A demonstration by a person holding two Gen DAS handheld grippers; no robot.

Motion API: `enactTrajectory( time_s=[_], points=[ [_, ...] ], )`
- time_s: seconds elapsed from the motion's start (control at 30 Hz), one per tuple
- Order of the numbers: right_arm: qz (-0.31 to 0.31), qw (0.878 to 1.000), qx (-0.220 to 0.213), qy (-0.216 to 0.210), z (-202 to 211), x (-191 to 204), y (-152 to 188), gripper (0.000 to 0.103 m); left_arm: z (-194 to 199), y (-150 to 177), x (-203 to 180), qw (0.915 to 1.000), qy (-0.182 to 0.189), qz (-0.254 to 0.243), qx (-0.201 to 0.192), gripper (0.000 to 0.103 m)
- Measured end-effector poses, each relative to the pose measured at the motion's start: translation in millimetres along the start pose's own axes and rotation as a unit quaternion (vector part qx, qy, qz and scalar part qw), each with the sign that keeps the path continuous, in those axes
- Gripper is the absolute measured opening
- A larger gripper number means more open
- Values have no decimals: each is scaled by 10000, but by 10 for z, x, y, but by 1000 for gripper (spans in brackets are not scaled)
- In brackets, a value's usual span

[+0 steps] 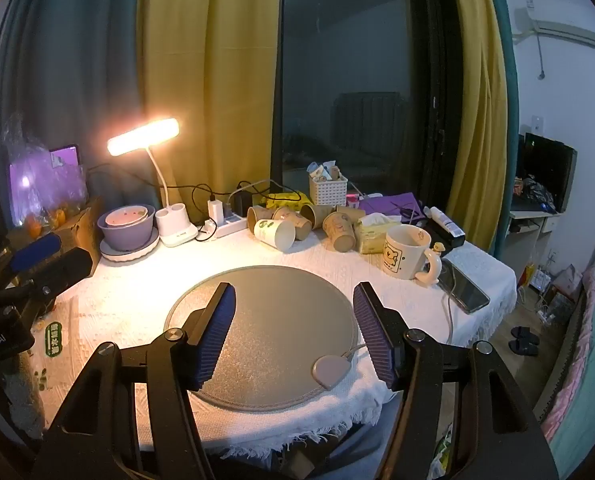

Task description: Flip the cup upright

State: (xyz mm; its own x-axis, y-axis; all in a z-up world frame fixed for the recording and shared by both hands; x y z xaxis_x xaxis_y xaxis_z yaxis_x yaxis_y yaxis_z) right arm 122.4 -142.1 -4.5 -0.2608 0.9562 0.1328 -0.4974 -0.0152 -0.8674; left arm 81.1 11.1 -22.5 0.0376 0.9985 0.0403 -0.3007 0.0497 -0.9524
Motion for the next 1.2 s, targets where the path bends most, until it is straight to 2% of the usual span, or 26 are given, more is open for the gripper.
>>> enactTrajectory(
  time_s=[1.2],
  points=[
    [12,10000,18,7,-35,-19,-15,64,-27,-91,-3,10000,-49,-46,29,95]
  ],
)
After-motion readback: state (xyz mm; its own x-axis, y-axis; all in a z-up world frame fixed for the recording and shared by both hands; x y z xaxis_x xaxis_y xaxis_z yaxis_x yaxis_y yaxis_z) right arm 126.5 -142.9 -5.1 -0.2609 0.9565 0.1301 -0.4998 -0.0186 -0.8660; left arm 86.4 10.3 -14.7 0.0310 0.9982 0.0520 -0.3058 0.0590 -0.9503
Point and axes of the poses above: each gripper's, at about its wrist camera, not at the fingertips, and z roughly against the way its jaws point, x to its left, y to its underside, the point moved 9 cm from there along -z, roughly the way its jaws point, and after that the axes turned 11 degrees about -z, right-handed, at the moved point
